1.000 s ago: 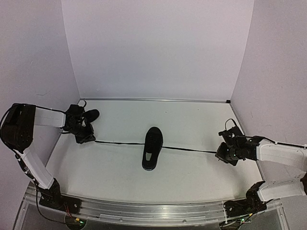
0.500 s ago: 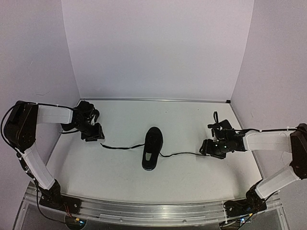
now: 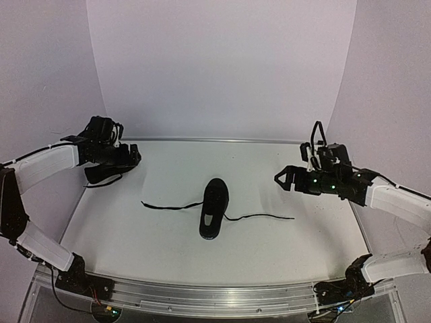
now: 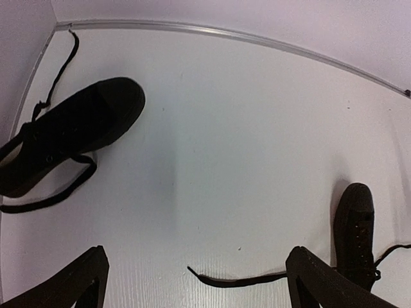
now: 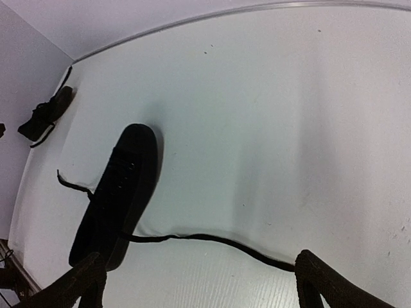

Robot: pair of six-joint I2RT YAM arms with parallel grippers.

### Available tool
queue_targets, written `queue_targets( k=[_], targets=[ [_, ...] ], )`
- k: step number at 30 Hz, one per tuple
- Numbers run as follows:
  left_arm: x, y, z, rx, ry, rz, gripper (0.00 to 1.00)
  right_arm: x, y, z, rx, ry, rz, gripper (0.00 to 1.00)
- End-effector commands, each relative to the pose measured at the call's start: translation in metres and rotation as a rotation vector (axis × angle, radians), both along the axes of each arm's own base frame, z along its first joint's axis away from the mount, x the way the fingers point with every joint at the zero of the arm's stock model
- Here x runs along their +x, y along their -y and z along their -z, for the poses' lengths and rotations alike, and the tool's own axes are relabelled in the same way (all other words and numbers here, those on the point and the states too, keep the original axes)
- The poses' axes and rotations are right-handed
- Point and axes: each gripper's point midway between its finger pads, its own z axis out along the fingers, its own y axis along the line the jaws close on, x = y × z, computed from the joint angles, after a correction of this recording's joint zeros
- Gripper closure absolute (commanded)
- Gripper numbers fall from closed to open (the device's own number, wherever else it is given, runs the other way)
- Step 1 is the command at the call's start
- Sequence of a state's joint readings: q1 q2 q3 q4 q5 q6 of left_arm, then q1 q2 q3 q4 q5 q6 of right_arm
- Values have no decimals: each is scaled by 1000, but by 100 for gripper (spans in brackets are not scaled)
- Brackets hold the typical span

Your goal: Tie the shoes

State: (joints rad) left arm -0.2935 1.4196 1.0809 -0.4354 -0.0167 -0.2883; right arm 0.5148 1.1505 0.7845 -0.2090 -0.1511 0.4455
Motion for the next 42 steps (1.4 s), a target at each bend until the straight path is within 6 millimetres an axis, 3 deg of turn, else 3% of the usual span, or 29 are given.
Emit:
queue_targets(
  k=[1, 3, 7, 10, 19, 23, 26, 32, 42],
  targets=[
    [18, 3, -47, 24, 172, 49, 0, 16, -18, -37, -21, 116, -112, 2],
    [25, 5, -48, 55, 165, 72, 0, 22, -23, -50, -13, 142, -122, 2],
    [10, 65, -33, -54, 82, 436, 0, 30, -34, -75, 23, 208, -159, 2],
    [-9, 99, -12, 75, 119, 631, 0, 28, -44, -85, 70, 244, -205, 2],
    [-51, 162, 57, 211, 47, 1096, 1, 9, -67, -61, 158, 181, -349, 2],
    [-60, 175, 93, 297, -43, 1241, 6, 3, -68, -52, 165, 157, -372, 2],
    [-63, 181, 105, 306, -56, 1318, 13, 2, -69, -53, 175, 172, -383, 2],
    [-69, 195, 122, 348, -28, 1432, 26, 1, -72, -42, 172, 149, -399, 2],
    [-59, 210, 132, 405, 45, 1460, 53, 3, -76, -28, 163, 118, -416, 2]
  ],
)
